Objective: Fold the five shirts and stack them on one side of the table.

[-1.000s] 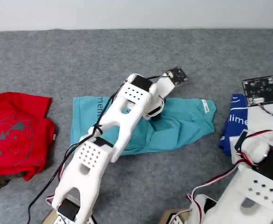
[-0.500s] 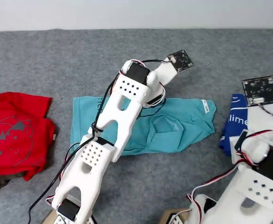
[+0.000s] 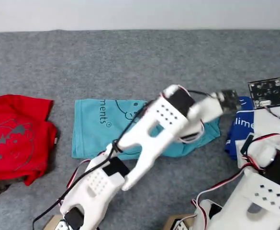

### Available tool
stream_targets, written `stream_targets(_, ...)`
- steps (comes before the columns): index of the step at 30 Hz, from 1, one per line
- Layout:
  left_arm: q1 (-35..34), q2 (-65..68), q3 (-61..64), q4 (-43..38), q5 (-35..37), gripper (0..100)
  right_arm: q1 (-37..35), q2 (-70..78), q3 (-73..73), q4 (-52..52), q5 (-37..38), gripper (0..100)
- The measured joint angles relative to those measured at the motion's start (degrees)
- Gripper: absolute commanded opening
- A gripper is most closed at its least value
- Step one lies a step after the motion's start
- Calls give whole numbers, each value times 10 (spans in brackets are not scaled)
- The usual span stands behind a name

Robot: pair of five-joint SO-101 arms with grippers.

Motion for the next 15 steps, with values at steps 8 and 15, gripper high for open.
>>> stream_targets(8,-31,29,33,-47,0,126,0,0,0,0,0,11)
stream_targets(15,-69,76,36,-66,0,49,0,0,0,0,0,10)
